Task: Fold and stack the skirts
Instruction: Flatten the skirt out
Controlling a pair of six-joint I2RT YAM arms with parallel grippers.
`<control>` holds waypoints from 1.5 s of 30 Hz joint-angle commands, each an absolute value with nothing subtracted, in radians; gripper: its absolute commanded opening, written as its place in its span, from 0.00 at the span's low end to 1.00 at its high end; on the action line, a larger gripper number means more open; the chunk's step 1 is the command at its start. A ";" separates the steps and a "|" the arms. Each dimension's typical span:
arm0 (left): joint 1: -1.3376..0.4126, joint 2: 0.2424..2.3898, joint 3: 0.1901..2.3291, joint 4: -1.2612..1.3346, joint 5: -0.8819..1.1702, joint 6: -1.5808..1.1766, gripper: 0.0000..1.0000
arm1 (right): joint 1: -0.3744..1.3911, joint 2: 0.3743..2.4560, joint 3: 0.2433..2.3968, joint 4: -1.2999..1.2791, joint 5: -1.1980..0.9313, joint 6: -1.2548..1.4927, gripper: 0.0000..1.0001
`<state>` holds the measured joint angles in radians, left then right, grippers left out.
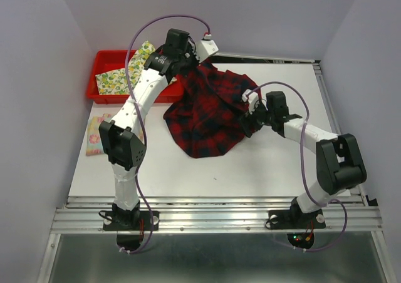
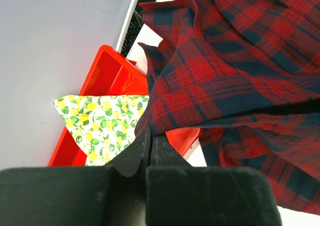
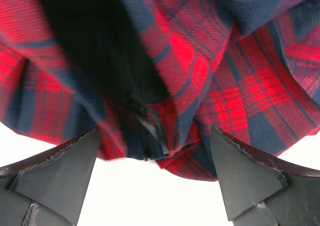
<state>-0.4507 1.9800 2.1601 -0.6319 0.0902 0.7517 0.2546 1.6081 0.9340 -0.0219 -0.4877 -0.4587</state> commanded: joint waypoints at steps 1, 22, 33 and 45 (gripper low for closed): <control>-0.439 1.924 2.168 -0.571 0.103 0.762 0.00 | 0.253 1.528 0.979 -0.101 -0.551 -0.537 0.97; -0.413 1.922 2.192 -0.575 0.114 0.746 0.00 | 0.253 1.683 1.032 -0.017 -0.419 -0.503 0.35; -0.396 1.781 2.103 -0.482 0.025 0.718 0.00 | 0.145 1.448 1.407 -0.441 -0.191 -0.702 0.01; -0.387 1.576 2.093 -0.413 0.057 0.754 0.00 | 0.055 1.447 1.922 -0.739 0.136 -1.000 0.01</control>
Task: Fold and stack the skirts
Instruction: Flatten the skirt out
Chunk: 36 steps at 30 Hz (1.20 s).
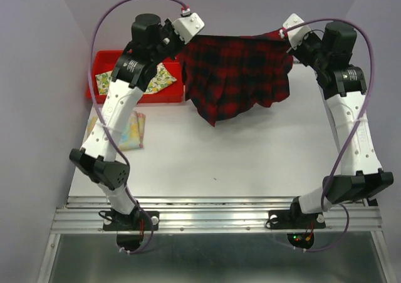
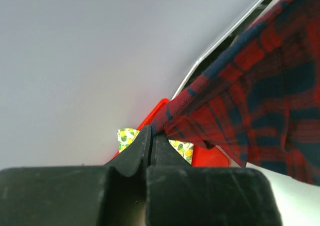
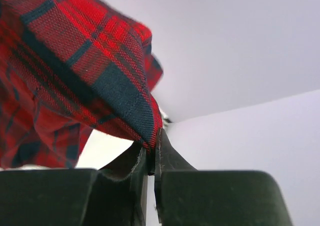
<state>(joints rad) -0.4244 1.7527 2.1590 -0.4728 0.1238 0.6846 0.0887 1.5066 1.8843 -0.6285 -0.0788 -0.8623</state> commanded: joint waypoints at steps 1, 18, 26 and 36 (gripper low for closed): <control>-0.402 1.515 2.036 -0.428 0.042 0.770 0.00 | 0.055 1.424 1.889 -0.774 0.165 -1.020 0.01; -0.527 1.368 1.602 -0.405 0.068 0.496 0.00 | 0.227 1.367 1.715 -0.970 0.085 -0.781 0.01; -0.295 1.586 2.150 -0.302 -0.103 0.457 0.00 | 0.072 1.637 2.250 -0.813 0.311 -0.960 0.01; -0.342 1.157 1.585 -0.316 0.202 0.695 0.00 | 0.072 1.330 1.959 -1.160 0.225 -1.190 0.01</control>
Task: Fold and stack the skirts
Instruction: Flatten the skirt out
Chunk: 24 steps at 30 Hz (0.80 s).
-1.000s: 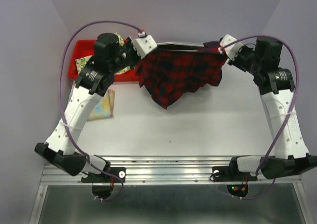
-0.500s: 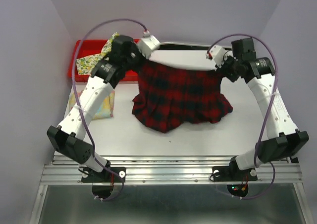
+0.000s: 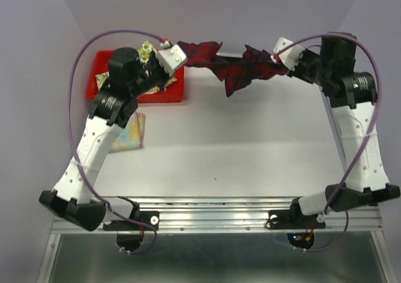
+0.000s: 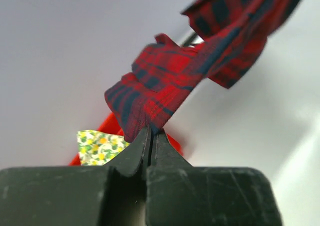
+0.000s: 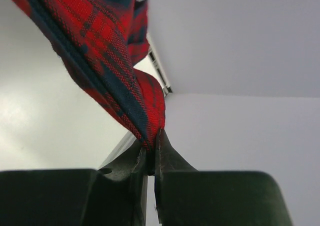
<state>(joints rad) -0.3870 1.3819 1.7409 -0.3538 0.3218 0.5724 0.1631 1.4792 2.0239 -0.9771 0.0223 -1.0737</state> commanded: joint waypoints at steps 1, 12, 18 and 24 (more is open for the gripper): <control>-0.344 1.073 1.539 -0.321 0.222 0.706 0.00 | 0.072 1.295 1.932 -1.176 0.222 -1.207 0.01; -0.351 0.877 1.548 -0.595 0.382 0.630 0.00 | 0.072 1.091 1.885 -1.388 0.290 -1.371 0.01; -0.379 1.037 1.436 -0.609 0.465 0.631 0.00 | 0.072 1.187 1.616 -1.333 0.276 -1.355 0.02; -0.413 1.441 1.515 -0.399 0.272 0.482 0.25 | 0.072 1.578 1.482 -0.967 0.299 -1.158 1.00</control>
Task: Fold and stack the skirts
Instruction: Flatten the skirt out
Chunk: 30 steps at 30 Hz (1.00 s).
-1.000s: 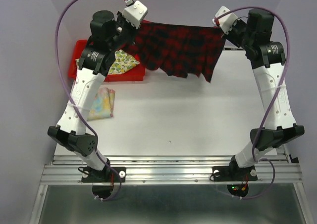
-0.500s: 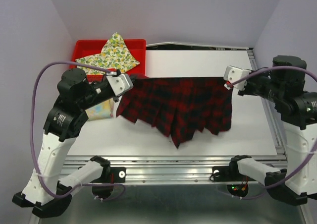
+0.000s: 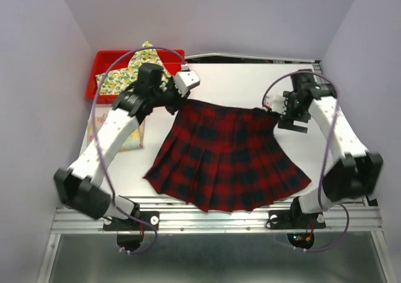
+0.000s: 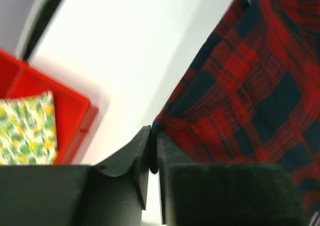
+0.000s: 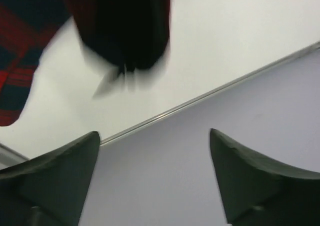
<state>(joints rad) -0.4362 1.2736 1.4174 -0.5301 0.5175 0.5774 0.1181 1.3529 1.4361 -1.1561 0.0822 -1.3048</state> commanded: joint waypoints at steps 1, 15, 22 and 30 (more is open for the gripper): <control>-0.410 1.571 1.569 -0.372 0.229 0.453 0.50 | 0.063 1.659 1.588 -0.983 0.266 -1.105 1.00; -0.334 1.582 1.635 -0.488 0.213 0.408 0.91 | 0.061 1.905 1.939 -1.203 -0.213 -0.677 0.70; -0.344 1.459 1.306 -0.523 0.264 0.437 0.63 | 0.107 1.936 1.824 -1.195 -0.410 -0.627 0.62; -0.433 1.551 1.184 -0.610 0.213 0.462 0.48 | 0.202 1.988 1.588 -0.962 -0.210 -0.624 0.57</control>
